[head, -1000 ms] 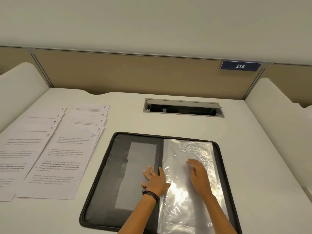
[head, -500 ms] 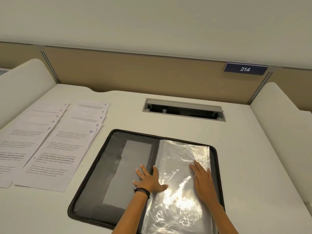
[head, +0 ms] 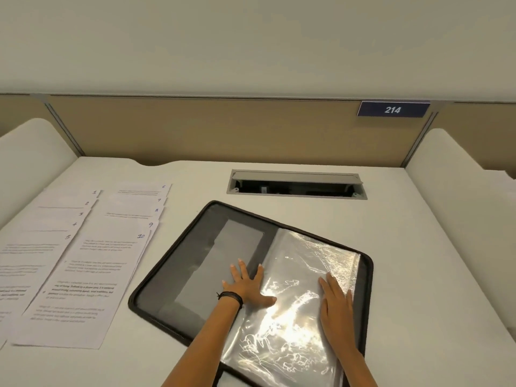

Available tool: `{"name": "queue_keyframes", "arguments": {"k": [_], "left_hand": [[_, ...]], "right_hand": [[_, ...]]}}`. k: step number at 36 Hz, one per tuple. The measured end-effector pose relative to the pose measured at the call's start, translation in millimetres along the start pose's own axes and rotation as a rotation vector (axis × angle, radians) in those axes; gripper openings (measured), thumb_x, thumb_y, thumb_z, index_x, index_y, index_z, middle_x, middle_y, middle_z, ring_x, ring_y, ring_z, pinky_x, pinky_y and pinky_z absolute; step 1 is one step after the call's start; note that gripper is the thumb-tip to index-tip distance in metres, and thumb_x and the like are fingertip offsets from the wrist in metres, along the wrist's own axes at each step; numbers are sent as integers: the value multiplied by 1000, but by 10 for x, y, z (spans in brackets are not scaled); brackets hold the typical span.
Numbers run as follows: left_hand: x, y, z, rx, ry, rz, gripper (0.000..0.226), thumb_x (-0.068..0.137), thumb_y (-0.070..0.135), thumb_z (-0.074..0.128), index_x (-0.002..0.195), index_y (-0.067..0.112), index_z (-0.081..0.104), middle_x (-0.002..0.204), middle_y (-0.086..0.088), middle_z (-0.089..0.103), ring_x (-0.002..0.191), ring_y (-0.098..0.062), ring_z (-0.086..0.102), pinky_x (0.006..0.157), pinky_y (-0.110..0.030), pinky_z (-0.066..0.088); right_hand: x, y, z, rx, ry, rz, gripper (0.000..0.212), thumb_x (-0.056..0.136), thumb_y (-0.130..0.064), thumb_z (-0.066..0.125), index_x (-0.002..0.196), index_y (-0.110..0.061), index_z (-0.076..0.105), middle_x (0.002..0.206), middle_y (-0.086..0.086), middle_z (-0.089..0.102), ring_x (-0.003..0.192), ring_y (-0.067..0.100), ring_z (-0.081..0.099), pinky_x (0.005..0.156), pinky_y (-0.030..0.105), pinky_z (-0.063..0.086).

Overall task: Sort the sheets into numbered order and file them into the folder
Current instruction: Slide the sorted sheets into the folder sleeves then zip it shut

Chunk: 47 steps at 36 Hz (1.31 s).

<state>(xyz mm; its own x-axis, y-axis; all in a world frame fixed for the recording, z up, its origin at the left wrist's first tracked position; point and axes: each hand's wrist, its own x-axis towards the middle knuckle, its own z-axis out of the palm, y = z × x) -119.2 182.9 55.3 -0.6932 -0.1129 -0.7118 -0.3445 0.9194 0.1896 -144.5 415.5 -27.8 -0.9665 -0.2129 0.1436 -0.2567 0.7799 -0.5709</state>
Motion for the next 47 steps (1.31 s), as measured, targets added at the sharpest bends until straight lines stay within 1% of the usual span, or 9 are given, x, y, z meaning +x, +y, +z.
{"name": "queue_keyframes", "arguments": {"k": [9, 17, 21, 24, 27, 30, 34, 39, 47], "left_hand": [[215, -99, -282, 53, -22, 53, 103, 78, 77, 47, 149, 36, -15, 150, -12, -37, 139, -40, -29, 110, -67, -1], [338, -150, -369, 118, 12, 94, 105, 78, 76, 50, 148, 36, -17, 150, -11, -37, 139, -39, -29, 110, -65, -3], [371, -186, -307, 190, 53, 112, 118, 72, 71, 63, 147, 35, -22, 148, -14, -40, 136, -40, -32, 110, -67, -3], [397, -171, -331, 196, 47, 105, 122, 71, 67, 68, 146, 34, -23, 147, -15, -41, 136, -43, -31, 109, -70, -1], [398, -147, -361, 200, 40, 103, 124, 71, 64, 70, 146, 34, -24, 147, -16, -40, 136, -44, -30, 108, -71, 1], [398, -148, -376, 212, 30, 102, 125, 71, 62, 71, 145, 34, -25, 146, -16, -41, 136, -44, -30, 108, -72, 3], [420, -152, -396, 228, 18, 104, 126, 71, 62, 72, 145, 34, -25, 147, -14, -41, 137, -44, -29, 107, -72, 6], [426, -156, -398, 231, 19, 111, 125, 71, 61, 72, 145, 33, -25, 147, -15, -41, 137, -44, -29, 107, -72, 6], [425, -148, -394, 219, 23, 125, 125, 72, 61, 71, 145, 32, -26, 146, -16, -42, 135, -45, -31, 107, -73, 2]], "right_hand": [[-143, -203, 159, -257, 59, 55, 66, 99, -28, -4, 136, -10, 47, 144, 11, 43, 135, 21, 35, 107, 50, 33], [-245, -493, 185, -291, -48, 128, 67, 100, -34, 2, 126, -9, 58, 135, 14, 54, 121, 26, 55, 93, 50, 49], [-165, -474, 144, -172, -43, 130, 38, 98, -22, 33, 126, -13, 58, 138, 7, 51, 126, 23, 51, 102, 46, 43], [-102, -475, 71, -117, 33, 118, 30, 84, -1, 62, 114, -8, 65, 113, 12, 68, 96, 23, 68, 90, 44, 52], [-100, -507, 16, -117, 35, 158, 25, 82, 0, 65, 104, -11, 69, 92, 7, 73, 70, 15, 69, 90, 42, 51], [-116, -563, 15, -116, 55, 180, 21, 85, -3, 62, 102, -13, 70, 88, 1, 73, 71, 12, 68, 97, 39, 45], [-131, -637, -69, -47, 103, 158, 13, 84, -1, 65, 85, -13, 71, 67, -6, 68, 60, 8, 63, 89, 40, 50], [18, -573, -226, 99, 87, 215, 22, 94, -6, 52, 109, -6, 68, 108, 5, 68, 101, 20, 62, 90, 21, 42], [474, -217, -246, -241, -69, 210, 47, 92, -15, 58, 137, -10, 47, 150, 21, 31, 141, 33, 26, 116, 48, 21]]}}
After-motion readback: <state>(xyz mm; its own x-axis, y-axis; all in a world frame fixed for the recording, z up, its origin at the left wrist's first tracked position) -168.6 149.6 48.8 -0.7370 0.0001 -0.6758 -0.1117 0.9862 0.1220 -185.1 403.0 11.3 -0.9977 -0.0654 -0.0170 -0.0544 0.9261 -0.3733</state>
